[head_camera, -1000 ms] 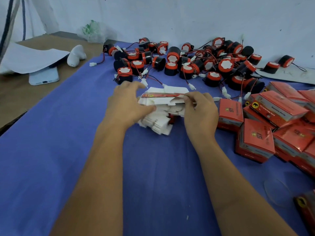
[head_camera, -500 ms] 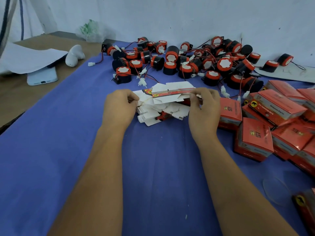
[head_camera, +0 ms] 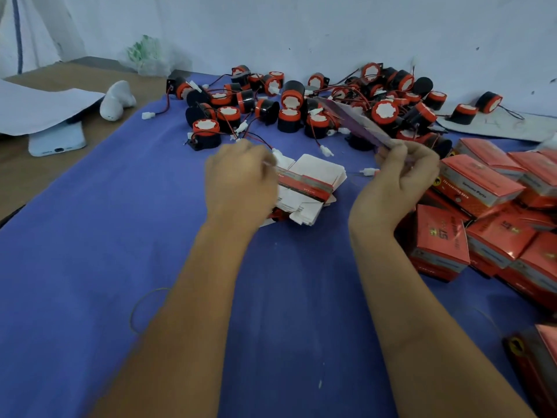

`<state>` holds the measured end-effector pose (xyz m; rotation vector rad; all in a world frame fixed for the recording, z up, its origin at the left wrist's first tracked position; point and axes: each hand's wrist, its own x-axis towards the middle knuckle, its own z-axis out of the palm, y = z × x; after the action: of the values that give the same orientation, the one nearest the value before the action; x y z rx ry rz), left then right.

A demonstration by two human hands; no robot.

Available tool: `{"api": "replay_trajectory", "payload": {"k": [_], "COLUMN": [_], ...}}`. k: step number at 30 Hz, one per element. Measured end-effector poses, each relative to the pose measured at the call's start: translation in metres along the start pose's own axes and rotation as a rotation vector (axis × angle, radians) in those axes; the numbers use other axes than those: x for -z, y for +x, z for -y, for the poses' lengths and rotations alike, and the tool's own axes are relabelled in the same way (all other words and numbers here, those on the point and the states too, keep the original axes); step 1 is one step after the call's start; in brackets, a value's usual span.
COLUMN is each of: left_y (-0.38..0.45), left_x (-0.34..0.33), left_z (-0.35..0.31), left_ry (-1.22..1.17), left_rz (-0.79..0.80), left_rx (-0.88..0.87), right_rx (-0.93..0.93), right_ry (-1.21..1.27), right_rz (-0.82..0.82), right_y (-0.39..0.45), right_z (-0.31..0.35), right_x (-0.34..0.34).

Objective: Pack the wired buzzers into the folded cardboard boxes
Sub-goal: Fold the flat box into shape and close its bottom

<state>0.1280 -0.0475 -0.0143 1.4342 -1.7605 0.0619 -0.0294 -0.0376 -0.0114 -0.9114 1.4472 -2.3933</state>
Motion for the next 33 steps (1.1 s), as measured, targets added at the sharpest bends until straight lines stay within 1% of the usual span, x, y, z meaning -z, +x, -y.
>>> {"api": "replay_trajectory", "payload": {"k": [1,2,4,5,6,9,12,14,15,16,17,18,20,21,22,24,25,26,27,28,29,30,31,33], "left_y": [-0.003,-0.007,-0.018,-0.022,-0.024,-0.018,-0.009,-0.006,-0.006,-0.006,-0.007,-0.007,-0.008,-0.008,-0.009,-0.008,-0.008,-0.007,-0.006,-0.006,-0.005,-0.005,-0.006,-0.009], "left_x": [-0.005,-0.012,-0.029,-0.037,-0.042,-0.041,-0.028,-0.018,-0.014,-0.013,-0.013,-0.012,-0.013,-0.014,-0.014,-0.015,-0.015,-0.016,-0.016,-0.016,-0.016,-0.016,-0.016,-0.018], "left_z": [-0.013,-0.025,-0.036,-0.036,-0.032,-0.018,-0.004,0.007,0.010,0.012,0.013,0.010,0.003,0.000,-0.001,0.000,0.000,0.000,0.000,0.000,0.001,0.002,0.003,0.005], "left_ry": [-0.039,-0.025,0.151,0.242,0.301,0.397,0.474,0.539,0.538,0.466,0.308,0.061,-0.461,-0.607,-0.677,-0.731,-0.740,-0.738,-0.730,-0.722,-0.715,-0.698,-0.665,-0.570], "left_rz": [0.069,0.184,0.403,0.465,0.497,0.472,0.487,0.428,0.350,0.236,0.104,0.001,-0.088,-0.108,-0.115,-0.127,-0.138,-0.150,-0.157,-0.152,-0.135,-0.113,-0.089,-0.028], "left_rx": [-0.107,-0.202,-0.321,-0.321,-0.291,-0.146,0.095,0.231,0.257,0.254,0.230,0.186,0.091,0.081,0.095,0.121,0.124,0.128,0.135,0.139,0.128,0.095,0.039,-0.107], "right_rx": [0.011,0.030,0.085,0.121,0.158,0.252,0.295,0.301,0.300,0.299,0.292,0.270,0.188,0.167,0.191,0.356,0.433,0.466,0.449,0.384,0.277,0.163,0.077,-0.005], "right_ry": [-0.043,-0.078,-0.112,-0.125,-0.140,-0.178,-0.177,-0.158,-0.152,-0.146,-0.132,-0.113,-0.116,-0.167,-0.265,-0.500,-0.559,-0.573,-0.558,-0.545,-0.529,-0.501,-0.472,-0.420], "right_rz": [0.025,0.054,0.105,0.133,0.163,0.283,0.386,0.430,0.445,0.456,0.474,0.500,0.564,0.582,0.580,0.510,0.469,0.462,0.498,0.556,0.605,0.617,0.585,0.461], "right_y": [-0.002,-0.004,-0.007,-0.009,-0.011,-0.017,-0.022,-0.026,-0.027,-0.027,-0.027,-0.028,-0.029,-0.028,-0.026,-0.022,-0.020,-0.018,-0.017,-0.016,-0.016,-0.015,-0.014,-0.011], "right_z": [-0.003,-0.005,-0.008,-0.008,-0.008,-0.012,-0.013,-0.013,-0.013,-0.011,-0.011,-0.012,-0.011,-0.012,-0.012,-0.012,-0.011,-0.010,-0.011,-0.011,-0.011,-0.012,-0.014,-0.014], "right_x": [0.000,0.000,0.001,0.001,0.002,0.002,0.000,-0.001,-0.001,-0.001,-0.001,0.000,0.002,0.003,0.004,0.006,0.005,0.005,0.004,0.004,0.003,0.003,0.002,0.001]}}
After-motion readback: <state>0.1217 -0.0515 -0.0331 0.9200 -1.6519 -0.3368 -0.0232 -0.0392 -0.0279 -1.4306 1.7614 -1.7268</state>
